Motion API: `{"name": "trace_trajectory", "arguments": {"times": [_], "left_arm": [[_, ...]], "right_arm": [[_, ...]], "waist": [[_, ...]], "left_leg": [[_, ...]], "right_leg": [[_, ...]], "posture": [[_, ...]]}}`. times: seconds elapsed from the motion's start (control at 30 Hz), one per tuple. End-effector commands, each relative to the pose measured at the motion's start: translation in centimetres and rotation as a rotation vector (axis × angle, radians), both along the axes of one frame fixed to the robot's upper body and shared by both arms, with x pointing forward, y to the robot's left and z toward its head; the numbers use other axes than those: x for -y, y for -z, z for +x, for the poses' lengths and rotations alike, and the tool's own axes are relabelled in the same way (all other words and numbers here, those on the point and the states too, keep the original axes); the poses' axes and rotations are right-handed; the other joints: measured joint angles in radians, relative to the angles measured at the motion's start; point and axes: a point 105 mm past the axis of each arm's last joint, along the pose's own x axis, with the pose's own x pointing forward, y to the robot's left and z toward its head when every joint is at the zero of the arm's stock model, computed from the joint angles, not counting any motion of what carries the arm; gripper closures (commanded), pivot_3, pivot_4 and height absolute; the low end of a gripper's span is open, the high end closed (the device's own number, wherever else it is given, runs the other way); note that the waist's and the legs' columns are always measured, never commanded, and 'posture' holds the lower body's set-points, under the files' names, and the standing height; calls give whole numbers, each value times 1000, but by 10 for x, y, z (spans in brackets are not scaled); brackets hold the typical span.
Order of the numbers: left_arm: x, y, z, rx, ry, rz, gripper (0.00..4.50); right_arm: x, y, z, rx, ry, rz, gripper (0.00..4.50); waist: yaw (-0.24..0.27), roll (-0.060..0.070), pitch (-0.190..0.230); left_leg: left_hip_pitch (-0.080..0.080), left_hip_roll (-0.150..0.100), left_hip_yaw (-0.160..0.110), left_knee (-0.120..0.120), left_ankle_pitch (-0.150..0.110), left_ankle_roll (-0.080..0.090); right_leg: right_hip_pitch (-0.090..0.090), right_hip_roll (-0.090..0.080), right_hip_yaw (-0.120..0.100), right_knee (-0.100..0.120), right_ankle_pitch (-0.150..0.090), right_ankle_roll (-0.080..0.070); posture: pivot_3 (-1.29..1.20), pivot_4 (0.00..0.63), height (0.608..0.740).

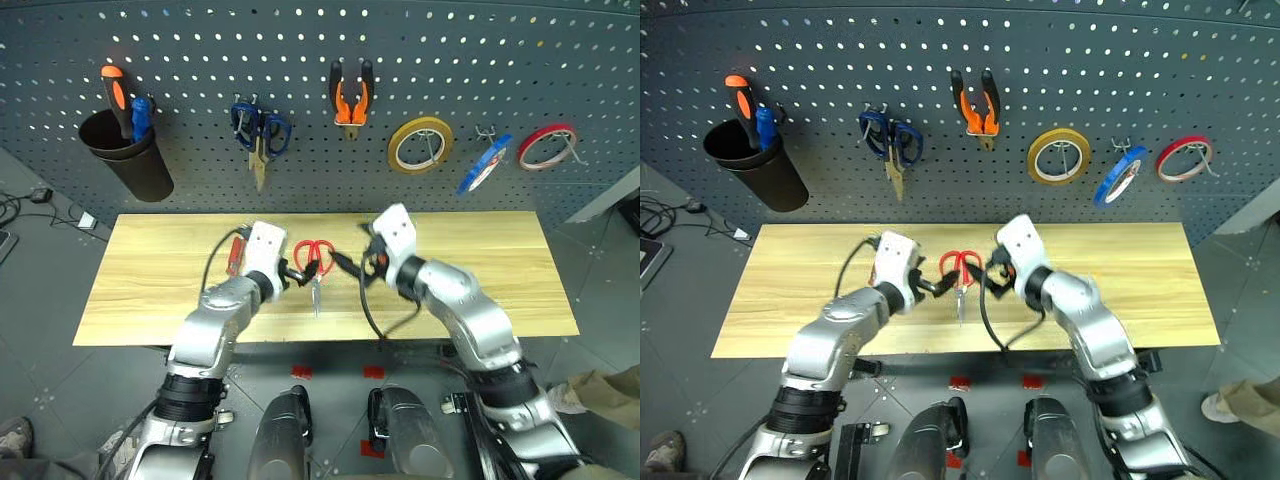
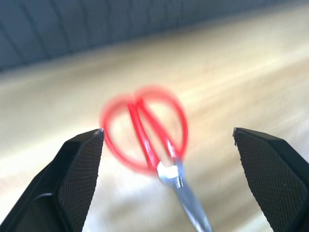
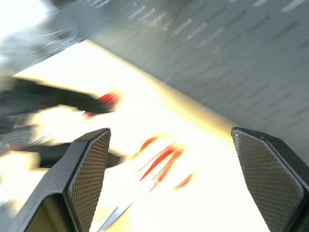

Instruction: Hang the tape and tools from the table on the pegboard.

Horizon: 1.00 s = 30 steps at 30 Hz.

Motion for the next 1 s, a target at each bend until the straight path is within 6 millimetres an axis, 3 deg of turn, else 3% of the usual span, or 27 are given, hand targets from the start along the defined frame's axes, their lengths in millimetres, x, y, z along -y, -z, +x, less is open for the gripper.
{"name": "trace_trajectory", "arguments": {"times": [0.03, 0.17, 0.43, 0.77, 1.0], "left_arm": [[21, 2, 8, -6, -19, -18, 0], [27, 21, 11, -94, -106, -35, 0], [17, 46, 9, -205, -308, -20, 0], [40, 64, 3, -283, -233, 0, 0], [42, 81, -1, -407, -273, -25, 0]], "right_arm": [[8, -5, -14, -5, -22, -11, 254], [15, 1, -17, -29, -5, -38, 254], [21, 6, -27, -84, -15, -37, 254], [23, 7, -30, -111, -13, -28, 254], [22, 7, -34, -145, -28, -4, 254]], "waist": [[3, -1, 1], [3, -3, 2], [-1, -5, 3], [1, -5, 3], [2, -5, 3]], "left_leg": [[0, 0, -1, 0, 0, 0], [0, 0, -1, 0, 0, 1], [0, 0, -1, -1, 0, -1], [0, 0, -1, -1, 0, 1], [0, -1, -1, 0, 0, 1]], "right_leg": [[0, 0, 0, 0, 1, 0], [0, 0, -1, 0, 1, 0], [0, 0, -1, -3, 1, 0], [1, 0, -1, -3, 1, 1], [2, 0, -2, -3, 1, 1]], "posture": [[-171, 328, 740], [-201, 337, 740], [-217, 340, 740], [-222, 336, 740], [-227, 333, 740]]}}
